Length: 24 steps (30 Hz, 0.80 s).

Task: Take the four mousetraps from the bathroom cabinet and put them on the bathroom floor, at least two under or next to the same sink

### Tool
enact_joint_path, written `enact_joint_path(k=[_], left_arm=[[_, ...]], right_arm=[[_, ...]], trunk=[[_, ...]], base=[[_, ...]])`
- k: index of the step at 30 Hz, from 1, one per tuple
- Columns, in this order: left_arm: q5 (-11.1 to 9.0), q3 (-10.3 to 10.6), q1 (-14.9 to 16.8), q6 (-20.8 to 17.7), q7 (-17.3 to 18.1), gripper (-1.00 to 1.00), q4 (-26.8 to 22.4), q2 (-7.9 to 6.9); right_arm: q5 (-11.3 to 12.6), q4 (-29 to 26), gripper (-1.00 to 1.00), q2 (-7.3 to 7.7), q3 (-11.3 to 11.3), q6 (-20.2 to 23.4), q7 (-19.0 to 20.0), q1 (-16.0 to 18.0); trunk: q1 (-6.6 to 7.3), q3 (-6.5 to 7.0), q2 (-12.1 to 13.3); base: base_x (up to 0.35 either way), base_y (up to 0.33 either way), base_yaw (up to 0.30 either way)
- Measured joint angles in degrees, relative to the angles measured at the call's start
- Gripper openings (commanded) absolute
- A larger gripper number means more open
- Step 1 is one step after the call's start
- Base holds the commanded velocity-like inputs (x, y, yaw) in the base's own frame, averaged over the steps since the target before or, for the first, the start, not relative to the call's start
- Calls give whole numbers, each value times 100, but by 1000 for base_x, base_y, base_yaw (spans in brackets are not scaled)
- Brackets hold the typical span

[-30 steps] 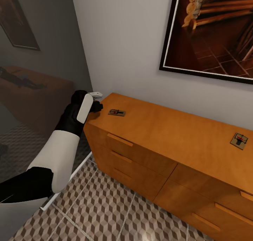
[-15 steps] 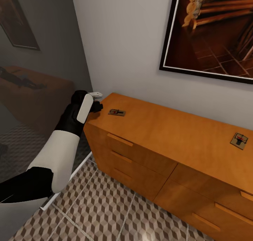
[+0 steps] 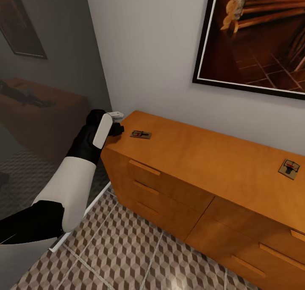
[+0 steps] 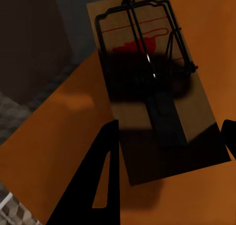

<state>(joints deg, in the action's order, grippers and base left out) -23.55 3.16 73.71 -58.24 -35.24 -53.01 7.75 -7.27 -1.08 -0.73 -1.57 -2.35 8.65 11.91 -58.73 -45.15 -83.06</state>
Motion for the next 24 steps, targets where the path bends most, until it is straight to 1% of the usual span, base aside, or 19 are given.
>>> enact_joint_path(k=[2,4,6,14,24], left_arm=[[0,0,0,0,1,-100,8,0],[2,0,0,0,2,-100,11,-3],[0,0,0,0,2,-100,13,-6],[1,0,0,0,1,-100,20,-9],[1,0,0,0,2,-100,22,-13]], right_arm=[[-211,-4,-100,1,1,-3,95,-2],[-300,-5,-100,2,2,-27,126,0],[-338,-4,-100,-3,3,-49,125,1],[-362,-3,-100,-7,10,-56,-17,2],[-364,-1,-100,2,10,-64,-39,1]], trunk=[[0,0,0],[0,0,0],[0,0,0],[0,0,0],[0,0,0]], base=[[0,0,0],[0,0,0],[0,0,0],[0,0,0],[0,0,0]])
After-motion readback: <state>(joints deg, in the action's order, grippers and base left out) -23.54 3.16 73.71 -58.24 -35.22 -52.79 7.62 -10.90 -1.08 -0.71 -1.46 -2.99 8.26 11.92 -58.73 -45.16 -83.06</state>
